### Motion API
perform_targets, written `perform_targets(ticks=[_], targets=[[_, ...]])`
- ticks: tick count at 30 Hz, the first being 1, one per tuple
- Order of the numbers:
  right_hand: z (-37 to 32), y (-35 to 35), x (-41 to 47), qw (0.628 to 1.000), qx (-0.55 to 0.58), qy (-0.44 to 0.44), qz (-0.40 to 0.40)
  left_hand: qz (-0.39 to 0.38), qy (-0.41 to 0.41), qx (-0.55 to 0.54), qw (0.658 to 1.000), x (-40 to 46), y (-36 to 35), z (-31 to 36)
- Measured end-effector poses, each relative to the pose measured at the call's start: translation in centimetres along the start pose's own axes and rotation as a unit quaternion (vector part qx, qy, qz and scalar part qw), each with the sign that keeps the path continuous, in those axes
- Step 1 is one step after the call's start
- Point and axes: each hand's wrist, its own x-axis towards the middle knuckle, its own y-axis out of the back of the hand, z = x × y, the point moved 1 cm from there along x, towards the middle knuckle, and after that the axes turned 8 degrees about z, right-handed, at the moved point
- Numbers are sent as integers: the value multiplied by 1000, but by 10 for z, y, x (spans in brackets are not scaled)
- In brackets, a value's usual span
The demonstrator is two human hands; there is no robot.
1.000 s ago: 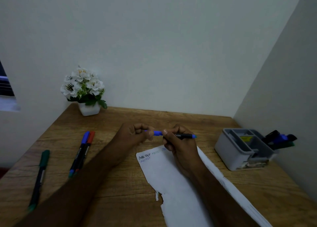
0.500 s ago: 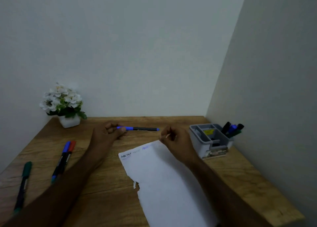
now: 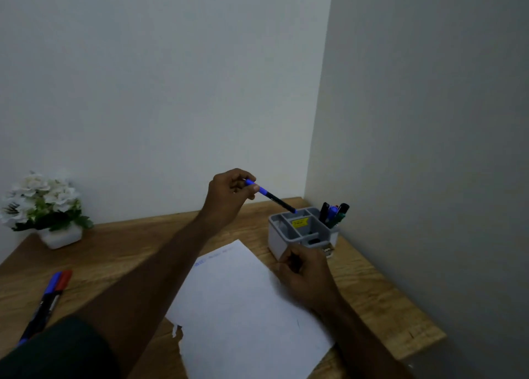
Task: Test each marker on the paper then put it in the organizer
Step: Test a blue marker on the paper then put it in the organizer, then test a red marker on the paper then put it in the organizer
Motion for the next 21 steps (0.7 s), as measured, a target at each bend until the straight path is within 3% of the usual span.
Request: perform_targets(ticks=[12, 21], targets=[[8, 0, 5, 1000, 14, 10, -20, -21, -97, 78, 992, 2, -10, 12], [2, 2, 2, 1000, -7, 8, -26, -119, -128, 113, 978, -19, -36, 7]])
